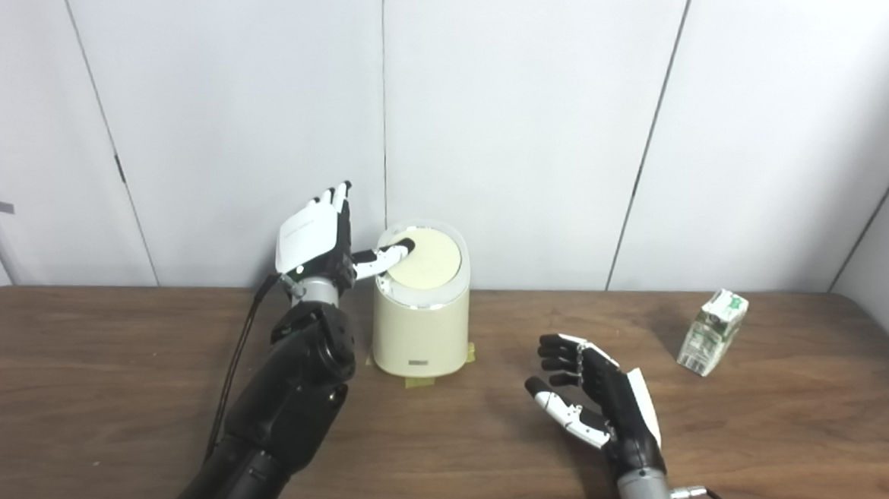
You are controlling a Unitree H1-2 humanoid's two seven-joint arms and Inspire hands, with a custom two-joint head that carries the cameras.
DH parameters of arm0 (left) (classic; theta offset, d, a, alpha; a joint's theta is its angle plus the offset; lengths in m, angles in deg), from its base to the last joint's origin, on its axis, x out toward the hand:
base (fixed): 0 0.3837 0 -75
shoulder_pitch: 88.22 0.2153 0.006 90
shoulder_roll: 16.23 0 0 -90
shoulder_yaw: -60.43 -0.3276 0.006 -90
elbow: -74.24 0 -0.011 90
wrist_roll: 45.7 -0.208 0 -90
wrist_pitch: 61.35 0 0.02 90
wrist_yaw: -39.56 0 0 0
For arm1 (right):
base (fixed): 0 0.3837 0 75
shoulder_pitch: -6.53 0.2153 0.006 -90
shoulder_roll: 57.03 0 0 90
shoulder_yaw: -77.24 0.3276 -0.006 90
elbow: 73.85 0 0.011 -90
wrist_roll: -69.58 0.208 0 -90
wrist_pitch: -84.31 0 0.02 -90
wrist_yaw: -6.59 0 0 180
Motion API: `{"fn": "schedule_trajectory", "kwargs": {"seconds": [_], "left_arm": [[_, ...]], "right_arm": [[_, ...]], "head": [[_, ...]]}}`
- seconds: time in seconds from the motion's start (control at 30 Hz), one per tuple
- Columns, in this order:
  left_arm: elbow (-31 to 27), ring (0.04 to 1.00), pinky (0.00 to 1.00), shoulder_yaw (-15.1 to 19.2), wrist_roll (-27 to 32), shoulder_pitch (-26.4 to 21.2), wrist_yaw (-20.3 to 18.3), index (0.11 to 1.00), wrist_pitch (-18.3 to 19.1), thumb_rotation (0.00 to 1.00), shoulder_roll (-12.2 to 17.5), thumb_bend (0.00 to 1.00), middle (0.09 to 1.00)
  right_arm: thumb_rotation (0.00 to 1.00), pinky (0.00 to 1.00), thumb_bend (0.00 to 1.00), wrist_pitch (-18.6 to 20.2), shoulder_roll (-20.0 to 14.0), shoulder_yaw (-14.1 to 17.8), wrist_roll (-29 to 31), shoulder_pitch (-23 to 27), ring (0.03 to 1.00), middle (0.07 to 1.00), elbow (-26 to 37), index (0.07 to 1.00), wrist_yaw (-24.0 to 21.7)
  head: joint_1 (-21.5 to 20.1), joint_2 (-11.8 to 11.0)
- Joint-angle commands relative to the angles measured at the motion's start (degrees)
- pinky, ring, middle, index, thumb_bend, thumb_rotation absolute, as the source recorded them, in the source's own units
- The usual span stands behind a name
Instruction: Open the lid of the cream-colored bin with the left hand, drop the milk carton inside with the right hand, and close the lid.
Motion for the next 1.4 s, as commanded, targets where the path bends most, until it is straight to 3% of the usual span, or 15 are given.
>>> {"fn": "schedule_trajectory", "kwargs": {"seconds": [0.0, 0.23, 0.47, 0.63, 0.9, 1.07, 1.37], "left_arm": [[-1.01, 1.000, 1.00, -0.11, -0.28, -2.87, 0.70, 1.000, -0.71, 0.62, 0.52, 0.82, 1.000], [-1.57, 1.000, 1.00, -0.75, -0.50, -3.10, 0.69, 1.000, -1.05, 0.72, 0.90, 0.85, 1.000], [-1.98, 1.000, 1.00, -1.09, 0.01, -2.98, 0.30, 1.000, -1.60, 0.78, 1.20, 0.94, 1.000], [-2.16, 1.000, 1.00, -1.49, 0.16, -2.66, 0.21, 1.000, -1.85, 0.79, 1.37, 0.97, 1.000], [-3.03, 1.000, 1.00, -2.28, -0.61, -2.25, -1.79, 1.000, 0.41, 0.63, 1.70, 0.94, 1.000], [-2.20, 1.000, 1.00, -2.78, -1.48, -2.35, -2.83, 1.000, 0.72, 0.49, 2.02, 0.99, 1.000], [1.58, 1.000, 1.00, -2.19, -14.41, -3.05, -3.32, 1.000, 0.86, 0.15, 1.53, 1.00, 1.000]], "right_arm": [[0.28, 0.61, 0.31, -0.93, 1.03, -0.73, -0.68, -1.01, 0.679, 0.692, -1.28, 0.684, 0.88], [0.25, 0.62, 0.30, -0.30, 0.86, -0.93, -0.46, -1.10, 0.688, 0.702, -1.08, 0.690, 0.88], [0.28, 0.59, 0.31, -0.18, 0.74, -1.12, -0.72, -1.04, 0.674, 0.693, -1.14, 0.683, 1.00], [0.28, 0.60, 0.31, 0.28, 0.82, -1.21, -0.77, -1.08, 0.679, 0.696, -0.85, 0.684, 1.00], [0.26, 0.61, 0.30, 0.27, 0.70, -1.35, -1.13, -1.18, 0.683, 0.696, -0.55, 0.685, 1.05], [0.27, 0.60, 0.31, 0.36, 0.85, -1.26, -0.82, -1.21, 0.677, 0.692, -0.41, 0.683, 0.95], [0.25, 0.60, 0.30, 0.58, 0.90, -1.41, -1.26, -1.17, 0.677, 0.691, -0.22, 0.682, 1.15]], "head": [[-0.08, 0.05], [-0.13, 0.16], [-0.21, 0.26], [-0.27, 0.22], [-0.37, 0.46], [-0.63, 0.61], [-0.63, 0.65]]}}
